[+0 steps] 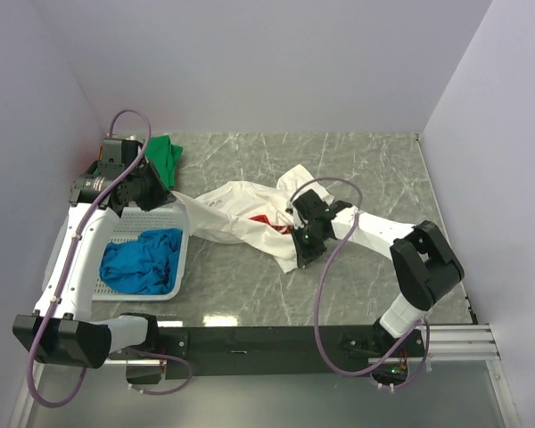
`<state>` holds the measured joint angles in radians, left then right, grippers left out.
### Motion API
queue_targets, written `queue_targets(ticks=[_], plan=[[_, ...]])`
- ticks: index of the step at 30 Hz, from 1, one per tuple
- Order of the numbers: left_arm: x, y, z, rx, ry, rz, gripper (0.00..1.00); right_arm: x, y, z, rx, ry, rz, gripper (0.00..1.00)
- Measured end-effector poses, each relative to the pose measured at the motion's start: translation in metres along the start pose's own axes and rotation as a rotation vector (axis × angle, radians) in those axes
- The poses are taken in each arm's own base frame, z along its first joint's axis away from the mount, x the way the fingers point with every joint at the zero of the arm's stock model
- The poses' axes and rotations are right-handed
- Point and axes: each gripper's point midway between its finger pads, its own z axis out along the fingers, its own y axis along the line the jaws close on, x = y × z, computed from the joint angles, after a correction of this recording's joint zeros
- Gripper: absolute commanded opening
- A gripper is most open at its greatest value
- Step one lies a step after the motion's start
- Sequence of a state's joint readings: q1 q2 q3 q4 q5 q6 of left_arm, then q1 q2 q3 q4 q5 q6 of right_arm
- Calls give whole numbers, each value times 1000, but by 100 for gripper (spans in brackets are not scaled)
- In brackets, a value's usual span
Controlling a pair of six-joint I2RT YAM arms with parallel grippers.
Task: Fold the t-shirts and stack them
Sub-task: Flatten the tshirt out
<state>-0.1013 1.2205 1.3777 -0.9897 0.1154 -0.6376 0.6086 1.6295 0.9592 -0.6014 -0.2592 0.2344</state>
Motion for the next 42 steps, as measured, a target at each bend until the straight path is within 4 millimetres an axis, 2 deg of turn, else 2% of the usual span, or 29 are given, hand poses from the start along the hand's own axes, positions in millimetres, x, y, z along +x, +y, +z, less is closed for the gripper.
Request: queue_targets(ticks=[5, 8, 13, 16, 18, 20, 21, 22, 24, 28, 30, 31, 34, 36, 38, 42], plan=[[0, 0, 0, 1, 0, 0, 1, -32, -3, -28, 78, -77, -57, 0], [0, 0, 0, 1, 0, 3, 1, -43, -8, -61, 151, -126, -74, 0], [1, -2, -1, 14, 8, 18, 1, -59, -20, -127, 302, -208, -84, 0], [4, -6, -3, 42, 19, 26, 1, -62, -29, -153, 364, -218, -85, 0], [6, -12, -5, 75, 30, 32, 1, -63, -36, -163, 383, -210, -83, 0], [9, -16, -5, 109, 38, 41, 1, -66, -43, -168, 385, -185, -73, 6], [13, -16, -4, 119, 53, 43, 1, -70, -46, -168, 387, -171, -65, 16], [17, -16, -2, 124, 66, 46, 1, -79, -50, -168, 388, -153, -52, 21], [24, -12, 4, 122, 97, 48, 1, -111, -52, -161, 362, -158, -38, 33], [28, -7, 16, 98, 134, 51, 1, -185, -58, -134, 322, -199, 13, 45], [29, -4, 23, 81, 147, 54, 1, -205, -59, -123, 297, -227, 30, 47], [29, -3, 26, 72, 154, 53, 1, -209, -57, -121, 284, -235, 39, 48], [28, -1, 33, 59, 162, 49, 1, -206, -50, -123, 250, -251, 56, 48], [27, -2, 36, 60, 159, 46, 1, -194, -44, -127, 230, -265, 61, 48], [24, -4, 38, 65, 151, 43, 1, -169, -40, -130, 208, -247, 74, 48], [21, -6, 43, 73, 145, 35, 1, -103, -24, -130, 133, -218, 105, 48]])
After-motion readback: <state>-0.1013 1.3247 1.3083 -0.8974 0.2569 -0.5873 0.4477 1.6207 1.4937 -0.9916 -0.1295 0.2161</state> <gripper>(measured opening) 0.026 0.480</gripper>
